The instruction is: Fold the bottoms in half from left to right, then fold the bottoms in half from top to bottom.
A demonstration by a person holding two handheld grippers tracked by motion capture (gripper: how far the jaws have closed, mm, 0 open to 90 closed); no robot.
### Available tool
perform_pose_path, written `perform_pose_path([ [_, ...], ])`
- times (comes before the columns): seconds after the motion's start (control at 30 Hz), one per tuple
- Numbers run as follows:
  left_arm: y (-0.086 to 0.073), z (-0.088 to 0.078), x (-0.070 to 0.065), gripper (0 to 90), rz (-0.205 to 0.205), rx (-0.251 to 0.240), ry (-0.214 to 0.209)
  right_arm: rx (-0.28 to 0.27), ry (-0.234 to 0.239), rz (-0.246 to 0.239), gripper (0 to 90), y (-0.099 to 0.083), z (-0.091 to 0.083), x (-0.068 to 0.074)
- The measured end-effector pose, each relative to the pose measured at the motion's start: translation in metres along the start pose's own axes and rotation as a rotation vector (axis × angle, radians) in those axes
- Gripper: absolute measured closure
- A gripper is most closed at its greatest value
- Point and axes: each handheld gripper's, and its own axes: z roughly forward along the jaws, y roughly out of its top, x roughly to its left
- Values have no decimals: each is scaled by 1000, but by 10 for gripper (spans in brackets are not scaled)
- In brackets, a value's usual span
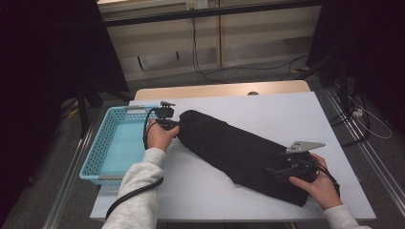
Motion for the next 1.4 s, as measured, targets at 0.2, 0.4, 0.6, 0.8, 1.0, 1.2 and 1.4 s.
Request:
perform_pose_path([
  [0.2,3,-4,-1,829,10,-6,10,-10,-15,7,129,0,-3,0],
  [0.4,4,-7,1,828,6,-11,11,-19,-18,4,126,3,-2,0],
  [0.6,5,-11,3,829,3,-17,18,-23,-15,-1,126,3,-1,0],
  [0.8,5,-13,6,828,-8,-18,20,-24,-15,-1,126,4,-1,0],
  [1.0,6,-14,7,828,-7,-22,26,-24,-12,-4,126,4,0,-1],
  [1.2,8,-17,8,828,-1,-20,37,-34,-15,-4,126,5,-2,-1],
  [1.4,10,-19,9,828,-7,-27,33,-36,-22,-4,126,6,-1,-1],
])
